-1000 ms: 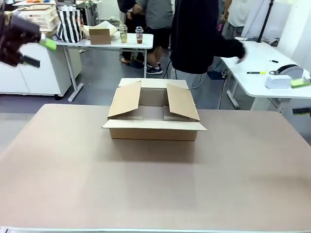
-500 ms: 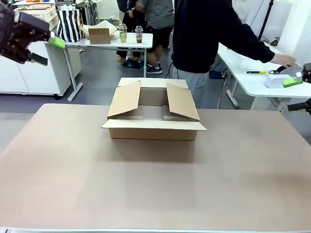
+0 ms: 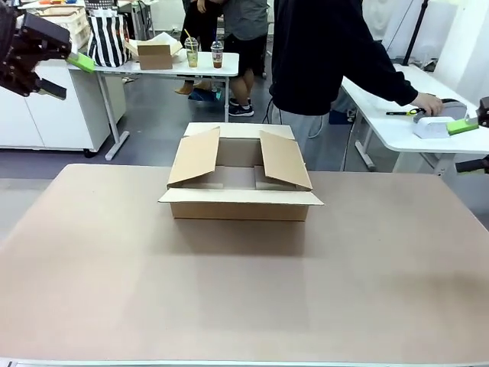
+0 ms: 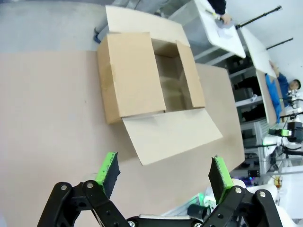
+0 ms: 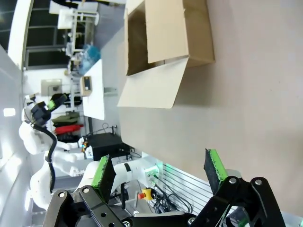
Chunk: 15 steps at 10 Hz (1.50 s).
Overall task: Pack the gift set into the box.
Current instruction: Place both hands on the side flaps of the Package Box and spread them outward.
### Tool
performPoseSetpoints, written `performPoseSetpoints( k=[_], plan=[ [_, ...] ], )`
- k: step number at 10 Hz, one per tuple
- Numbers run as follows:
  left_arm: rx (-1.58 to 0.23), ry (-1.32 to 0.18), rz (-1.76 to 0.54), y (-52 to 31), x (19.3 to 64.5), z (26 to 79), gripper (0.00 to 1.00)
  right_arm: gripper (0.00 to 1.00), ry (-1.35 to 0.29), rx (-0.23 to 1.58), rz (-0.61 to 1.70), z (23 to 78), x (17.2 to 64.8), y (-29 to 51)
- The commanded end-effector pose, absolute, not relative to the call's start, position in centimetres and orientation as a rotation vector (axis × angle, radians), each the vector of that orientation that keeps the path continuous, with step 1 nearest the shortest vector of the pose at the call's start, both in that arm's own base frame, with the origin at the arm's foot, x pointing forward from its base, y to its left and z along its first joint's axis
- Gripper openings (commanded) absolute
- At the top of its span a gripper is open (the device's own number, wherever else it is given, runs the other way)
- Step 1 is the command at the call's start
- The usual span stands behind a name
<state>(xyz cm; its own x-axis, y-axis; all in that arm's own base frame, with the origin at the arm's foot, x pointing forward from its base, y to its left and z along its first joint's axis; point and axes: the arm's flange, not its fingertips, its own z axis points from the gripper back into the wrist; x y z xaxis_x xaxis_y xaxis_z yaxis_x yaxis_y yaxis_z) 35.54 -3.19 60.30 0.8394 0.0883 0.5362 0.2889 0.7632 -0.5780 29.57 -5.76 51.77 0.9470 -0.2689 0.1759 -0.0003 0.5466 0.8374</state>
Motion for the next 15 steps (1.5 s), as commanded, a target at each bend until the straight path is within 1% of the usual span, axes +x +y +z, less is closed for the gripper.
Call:
performPoseSetpoints(
  k=[1, 2, 3, 4, 5, 6, 7, 8, 11, 12, 13, 15],
  plan=[
    [-0.625, -0.355, -0.163, -7.9, 38.8, 62.8, 1.0, 1.0, -0.306, 1.016, -0.152, 51.6, 29.5, -5.7],
    [-0.521, -0.28, -0.216, -12.2, 41.6, 62.4, 1.0, 1.0, -0.306, 1.016, -0.152, 51.6, 29.5, -5.7],
    [-0.414, -0.201, -0.268, -16.5, 44.0, 61.4, 1.0, 1.0, -0.306, 1.016, -0.152, 51.6, 29.5, -5.7],
    [-0.284, -0.153, -0.322, -21.5, 46.3, 59.6, 1.0, 1.0, -0.306, 1.016, -0.152, 51.6, 29.5, -5.7],
    [-0.159, -0.156, -0.353, -25.6, 47.2, 57.3, 1.0, 1.0, -0.306, 1.016, -0.152, 51.6, 29.5, -5.7],
    [-0.042, -0.234, -0.34, -29.1, 47.2, 54.8, 1.0, 1.0, -0.306, 1.016, -0.152, 51.6, 29.5, -5.7],
    [-0.081, -0.245, -0.405, -30.6, 46.5, 53.4, 1.0, 1.0, -0.306, 1.016, -0.152, 51.6, 29.5, -5.7],
    [-0.2, -0.175, -0.357, -27.8, 46.2, 54.3, 1.0, 1.0, -0.306, 1.016, -0.152, 51.6, 29.5, -5.7],
    [-0.2, -0.175, -0.357, -27.8, 46.2, 54.3, 1.0, 1.0, -0.306, 1.016, -0.152, 51.6, 29.5, -5.7],
    [-0.167, -0.186, -0.359, -29.4, 46.9, 53.7, 1.0, 1.0, -0.306, 1.016, -0.152, 51.6, 29.5, -5.7],
    [-0.048, -0.239, -0.17, -30.6, 47.5, 53.0, 1.0, 1.0, -0.306, 1.016, -0.152, 51.6, 29.5, -5.7],
    [0.081, -0.237, -0.061, -33.5, 49.9, 49.9, 1.0, 1.0, -0.306, 1.016, -0.152, 51.6, 29.5, -5.7]
  ],
)
